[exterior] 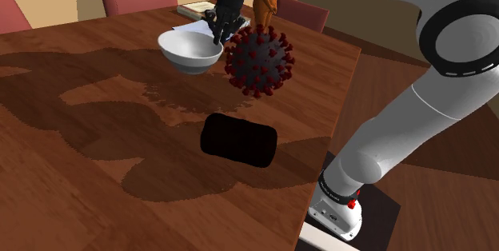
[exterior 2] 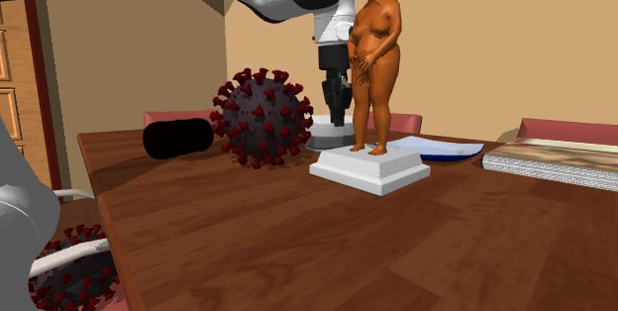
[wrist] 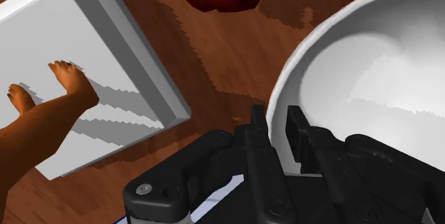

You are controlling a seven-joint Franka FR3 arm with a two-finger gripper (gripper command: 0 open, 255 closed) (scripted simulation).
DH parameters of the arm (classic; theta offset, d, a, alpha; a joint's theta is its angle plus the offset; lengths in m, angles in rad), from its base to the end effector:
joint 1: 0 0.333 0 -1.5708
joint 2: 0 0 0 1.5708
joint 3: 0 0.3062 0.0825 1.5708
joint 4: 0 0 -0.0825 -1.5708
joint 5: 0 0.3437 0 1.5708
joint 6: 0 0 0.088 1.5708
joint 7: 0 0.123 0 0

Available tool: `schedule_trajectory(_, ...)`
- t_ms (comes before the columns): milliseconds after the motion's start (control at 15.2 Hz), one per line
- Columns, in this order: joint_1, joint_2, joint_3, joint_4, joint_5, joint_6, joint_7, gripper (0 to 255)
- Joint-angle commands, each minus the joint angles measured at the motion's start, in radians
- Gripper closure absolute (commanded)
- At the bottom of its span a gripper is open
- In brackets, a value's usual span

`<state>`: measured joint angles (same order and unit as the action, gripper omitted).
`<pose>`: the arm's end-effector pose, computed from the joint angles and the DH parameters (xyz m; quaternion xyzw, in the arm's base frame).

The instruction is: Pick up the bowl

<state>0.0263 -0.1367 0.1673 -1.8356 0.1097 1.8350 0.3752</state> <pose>0.4837 0.1103 0.5749 -0.9917 0.1011 -0.0525 0.0595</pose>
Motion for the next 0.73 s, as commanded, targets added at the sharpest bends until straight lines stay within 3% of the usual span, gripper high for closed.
schedule_trajectory(0, 0.0, 0.0, 0.0, -0.001, 0.0, 0.001, 0.0, 255)
schedule_trajectory(396, 0.0, 0.0, 0.0, 0.0, 0.0, 0.0, 0.0, 255)
schedule_trajectory(660, -0.001, 0.007, -0.001, 0.062, -0.002, -0.055, 0.005, 255)
